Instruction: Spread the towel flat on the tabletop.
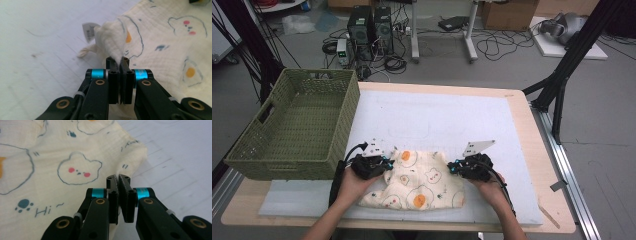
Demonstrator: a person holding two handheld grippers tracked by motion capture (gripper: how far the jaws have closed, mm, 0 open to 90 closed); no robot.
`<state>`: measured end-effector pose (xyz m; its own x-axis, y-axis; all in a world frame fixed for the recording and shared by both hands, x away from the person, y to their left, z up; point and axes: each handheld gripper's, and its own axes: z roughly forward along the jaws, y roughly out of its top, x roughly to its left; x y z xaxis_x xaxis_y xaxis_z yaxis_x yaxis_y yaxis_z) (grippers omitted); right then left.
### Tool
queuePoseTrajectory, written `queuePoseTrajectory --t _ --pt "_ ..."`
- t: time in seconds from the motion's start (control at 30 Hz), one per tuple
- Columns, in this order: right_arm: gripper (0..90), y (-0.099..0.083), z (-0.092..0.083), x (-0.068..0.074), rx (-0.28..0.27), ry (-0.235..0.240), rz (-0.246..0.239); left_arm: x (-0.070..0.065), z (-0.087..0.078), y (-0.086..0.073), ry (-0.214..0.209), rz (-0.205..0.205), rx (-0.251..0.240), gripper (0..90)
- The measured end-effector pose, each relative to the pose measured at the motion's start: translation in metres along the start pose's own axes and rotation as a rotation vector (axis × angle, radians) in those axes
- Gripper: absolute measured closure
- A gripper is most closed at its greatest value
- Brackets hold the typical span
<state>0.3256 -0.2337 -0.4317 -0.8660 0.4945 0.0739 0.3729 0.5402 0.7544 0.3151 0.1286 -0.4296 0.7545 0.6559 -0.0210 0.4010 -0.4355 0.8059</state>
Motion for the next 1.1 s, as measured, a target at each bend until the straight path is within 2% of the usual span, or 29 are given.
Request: queuePoseTrajectory --t 0.03,0.1,0.2,0.23,0.27,0.3,0.37,0.4,0.5,0.57,0.63,0.67,0.73,0.8,0.87,0.97,1.03,1.1 --pt "86.7 0.001 -0.003 -0.001 -0.006 -0.018 -0.001 0.003 -0.003 0.004 0.026 -0.021 -0.038 87.0" --pt "86.9 0.008 -0.012 -0.006 -0.035 -0.049 0.001 0.007 -0.005 0.013 0.054 -0.040 -0.078 87.0" --pt "86.9 0.027 -0.022 -0.015 -0.071 -0.108 -0.018 0.013 -0.004 0.035 0.125 -0.038 -0.143 86.8" --pt "86.5 0.035 -0.025 -0.020 -0.072 -0.135 -0.020 0.016 -0.003 0.047 0.160 -0.047 -0.183 85.6" --pt "81.6 0.045 -0.026 -0.028 -0.084 -0.175 -0.007 0.019 -0.001 0.053 0.187 -0.057 -0.199 79.1" --pt "79.0 0.049 -0.027 -0.033 -0.092 -0.202 0.012 0.023 0.001 0.060 0.206 -0.071 -0.210 72.7" --pt "71.6 0.058 -0.028 -0.044 -0.104 -0.228 0.054 0.031 0.005 0.067 0.204 -0.090 -0.204 66.1" --pt "70.9 0.060 -0.029 -0.047 -0.109 -0.231 0.062 0.034 0.006 0.066 0.205 -0.097 -0.196 63.8" --pt "67.5 0.056 -0.028 -0.048 -0.102 -0.197 0.070 0.038 0.005 0.059 0.186 -0.074 -0.138 61.6" --pt "65.6 0.049 -0.026 -0.044 -0.094 -0.184 0.068 0.038 0.002 0.051 0.170 -0.090 -0.150 61.6" --pt "62.2 0.044 -0.024 -0.042 -0.059 -0.136 0.090 0.036 -0.001 0.044 0.160 -0.092 -0.151 61.3" --pt "62.3 0.042 -0.023 -0.038 -0.062 -0.130 0.081 0.034 -0.002 0.041 0.151 -0.091 -0.141 61.3" --pt "61.6 0.038 -0.024 -0.027 -0.072 -0.137 0.043 0.029 -0.006 0.034 0.134 -0.088 -0.159 60.7" --pt "60.4 0.034 -0.025 -0.018 -0.075 -0.103 0.029 0.024 -0.009 0.028 0.114 -0.076 -0.155 60.7" --pt "59.5 0.030 -0.027 -0.009 -0.080 -0.092 0.011 0.018 -0.012 0.022 0.100 -0.056 -0.150 60.5" --pt "57.8 0.020 -0.029 0.003 -0.085 -0.060 0.014 0.011 -0.016 0.014 0.078 -0.037 -0.138 60.3" --pt "56.9 0.011 -0.029 0.012 -0.091 -0.039 0.013 0.006 -0.019 0.007 0.061 -0.033 -0.147 59.3" --pt "56.6 0.000 -0.029 0.020 -0.092 -0.017 0.008 0.003 -0.022 0.002 0.050 -0.023 -0.131 59.0"
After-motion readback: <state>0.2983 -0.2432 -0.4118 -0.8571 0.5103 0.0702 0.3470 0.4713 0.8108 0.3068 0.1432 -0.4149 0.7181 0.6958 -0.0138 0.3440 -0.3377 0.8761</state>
